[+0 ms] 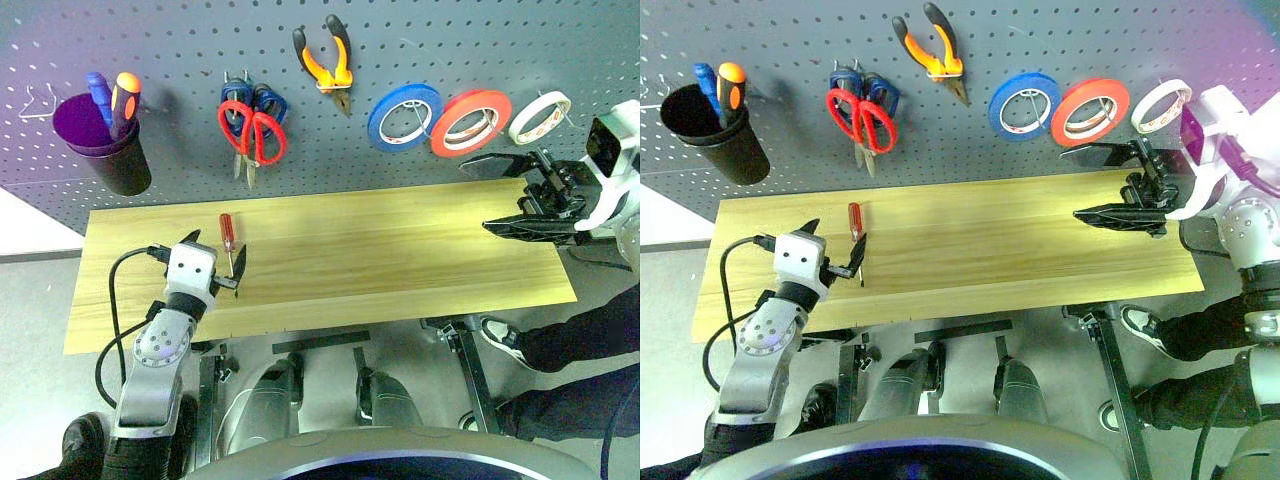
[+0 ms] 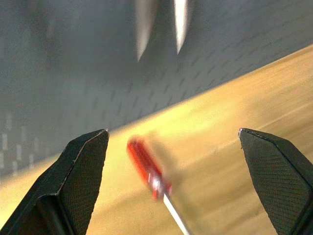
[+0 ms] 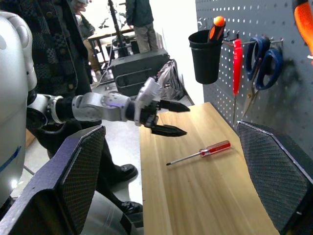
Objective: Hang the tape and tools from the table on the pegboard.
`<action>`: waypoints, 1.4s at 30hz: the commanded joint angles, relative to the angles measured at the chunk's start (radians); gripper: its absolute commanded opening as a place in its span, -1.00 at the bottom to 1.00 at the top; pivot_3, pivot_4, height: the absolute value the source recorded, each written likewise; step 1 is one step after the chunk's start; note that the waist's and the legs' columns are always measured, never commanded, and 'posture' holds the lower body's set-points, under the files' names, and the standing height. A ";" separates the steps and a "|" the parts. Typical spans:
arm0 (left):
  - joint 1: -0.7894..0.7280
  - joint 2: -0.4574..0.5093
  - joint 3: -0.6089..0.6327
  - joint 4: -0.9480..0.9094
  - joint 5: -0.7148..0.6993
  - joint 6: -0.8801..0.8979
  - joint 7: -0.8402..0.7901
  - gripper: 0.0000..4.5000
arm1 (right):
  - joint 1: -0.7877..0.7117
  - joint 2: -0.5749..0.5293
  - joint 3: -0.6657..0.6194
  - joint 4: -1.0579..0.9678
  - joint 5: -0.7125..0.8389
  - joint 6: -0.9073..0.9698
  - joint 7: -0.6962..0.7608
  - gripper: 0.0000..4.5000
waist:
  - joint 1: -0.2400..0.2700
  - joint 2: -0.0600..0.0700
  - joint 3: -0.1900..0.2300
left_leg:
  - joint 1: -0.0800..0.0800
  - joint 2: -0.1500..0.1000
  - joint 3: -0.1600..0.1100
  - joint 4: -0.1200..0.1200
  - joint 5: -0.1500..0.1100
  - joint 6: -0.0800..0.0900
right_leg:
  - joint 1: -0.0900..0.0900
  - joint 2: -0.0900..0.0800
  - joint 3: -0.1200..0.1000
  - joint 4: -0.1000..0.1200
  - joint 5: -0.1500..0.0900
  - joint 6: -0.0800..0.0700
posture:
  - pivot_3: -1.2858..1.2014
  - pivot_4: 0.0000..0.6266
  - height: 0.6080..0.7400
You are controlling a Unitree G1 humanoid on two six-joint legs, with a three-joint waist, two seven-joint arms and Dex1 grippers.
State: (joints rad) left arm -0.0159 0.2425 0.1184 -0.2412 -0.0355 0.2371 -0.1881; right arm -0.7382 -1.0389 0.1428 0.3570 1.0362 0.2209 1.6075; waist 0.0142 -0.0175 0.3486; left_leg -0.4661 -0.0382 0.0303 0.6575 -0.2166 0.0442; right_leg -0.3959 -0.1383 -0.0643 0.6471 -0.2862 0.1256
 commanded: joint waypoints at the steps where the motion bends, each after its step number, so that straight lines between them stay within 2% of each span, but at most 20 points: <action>1: -0.020 -0.009 0.051 0.036 -0.019 0.047 0.042 0.98 | -0.020 -0.016 -0.004 -0.018 0.019 -0.014 0.007 1.00 | -0.001 0.000 0.000 | 0.000 0.000 0.000 0.000 0.001 -0.001 | 0.000 0.000 0.000 0.000 0.000 0.000 | 0.02 -0.02 1.00; 6: -0.160 -0.021 0.087 0.238 -0.049 0.029 0.066 0.98 | -0.012 -0.021 -0.004 -0.029 0.022 -0.012 0.007 1.00 | 0.001 0.000 0.000 | 0.000 0.000 0.000 0.000 0.002 -0.004 | 0.000 0.000 -0.001 0.000 0.000 0.000 | 0.01 -0.01 1.00; 14: -0.334 -0.028 0.090 0.424 -0.047 0.027 0.097 0.98 | 0.005 -0.036 -0.013 -0.049 0.023 -0.003 0.007 1.00 | -0.002 0.000 0.000 | -0.001 0.000 0.001 0.001 0.002 -0.003 | -0.001 0.000 -0.001 0.000 0.000 0.001 | -0.01 0.05 1.00; 25: -0.415 -0.069 0.087 0.502 -0.047 0.138 0.177 0.98 | 0.031 -0.052 -0.027 -0.074 0.023 0.015 0.007 1.00 | -0.002 0.000 0.000 | -0.001 0.000 0.001 0.001 0.002 -0.003 | 0.000 -0.001 -0.001 0.000 0.000 0.001 | -0.03 0.14 1.00; 36: -0.517 -0.071 0.053 0.658 -0.018 0.112 0.204 0.98 | 0.052 -0.063 -0.031 -0.108 0.037 0.015 0.007 1.00 | -0.004 -0.001 0.001 | -0.002 0.000 0.001 0.000 0.001 -0.002 | -0.001 -0.002 -0.001 -0.001 0.000 0.001 | -0.04 0.19 1.00; 42: -0.525 -0.078 0.053 0.672 -0.017 0.112 0.223 0.98 | 0.084 -0.068 -0.026 -0.137 0.037 -0.013 0.007 1.00 | -0.004 0.000 0.003 | -0.002 0.000 0.002 0.000 0.001 -0.002 | -0.001 -0.002 -0.001 -0.002 0.000 0.001 | -0.04 0.22 1.00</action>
State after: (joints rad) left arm -0.5277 0.1672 0.1725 0.4403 -0.0550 0.3637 0.0259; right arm -0.6641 -1.0791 0.1484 0.2559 1.0467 0.2285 1.6075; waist 0.0103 -0.0179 0.3513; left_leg -0.4680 -0.0383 0.0319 0.6573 -0.2156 0.0427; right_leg -0.3967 -0.1407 -0.0651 0.6455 -0.2858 0.1262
